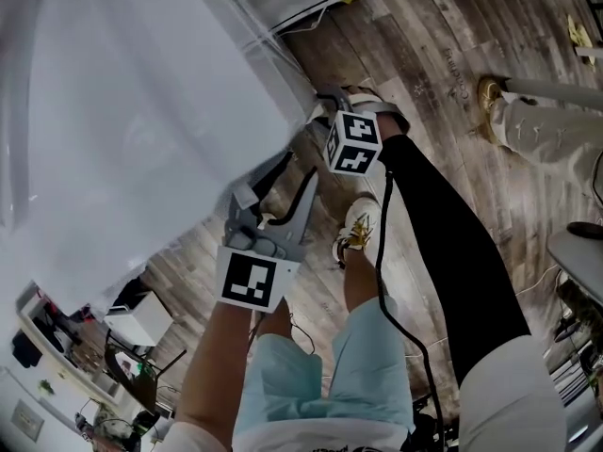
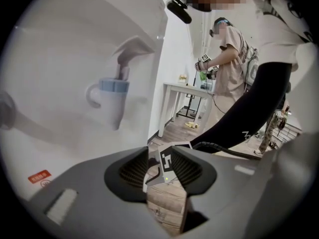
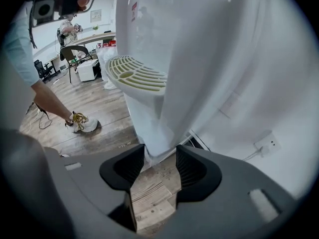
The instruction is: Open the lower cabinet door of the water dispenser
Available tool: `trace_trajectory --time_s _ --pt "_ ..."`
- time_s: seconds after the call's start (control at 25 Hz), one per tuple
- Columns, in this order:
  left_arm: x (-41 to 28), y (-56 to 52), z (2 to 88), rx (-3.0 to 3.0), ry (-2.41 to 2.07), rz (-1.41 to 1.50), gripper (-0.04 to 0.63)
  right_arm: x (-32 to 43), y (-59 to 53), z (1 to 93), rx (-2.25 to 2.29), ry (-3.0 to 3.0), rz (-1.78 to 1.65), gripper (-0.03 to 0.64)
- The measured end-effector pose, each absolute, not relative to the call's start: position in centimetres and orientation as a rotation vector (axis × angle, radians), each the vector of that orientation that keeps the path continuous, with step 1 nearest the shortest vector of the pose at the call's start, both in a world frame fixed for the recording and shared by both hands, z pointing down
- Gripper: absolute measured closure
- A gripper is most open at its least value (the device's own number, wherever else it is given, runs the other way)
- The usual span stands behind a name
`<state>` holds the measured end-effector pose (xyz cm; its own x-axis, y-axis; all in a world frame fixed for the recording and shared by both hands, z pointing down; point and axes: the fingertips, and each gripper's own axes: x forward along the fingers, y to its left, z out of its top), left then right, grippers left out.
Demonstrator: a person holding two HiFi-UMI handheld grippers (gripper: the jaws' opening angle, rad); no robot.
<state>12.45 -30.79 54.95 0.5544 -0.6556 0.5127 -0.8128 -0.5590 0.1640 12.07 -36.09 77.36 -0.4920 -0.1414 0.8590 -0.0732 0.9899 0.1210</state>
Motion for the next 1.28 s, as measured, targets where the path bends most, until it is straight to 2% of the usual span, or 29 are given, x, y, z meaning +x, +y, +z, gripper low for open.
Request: trace_trajectory --time_s 1.28 --pt "13.4 -28.2 53.4 2.456 -1.198 0.533 0.449 13.9 -31.4 77.8 0.177 -2.055 0.001 0.43"
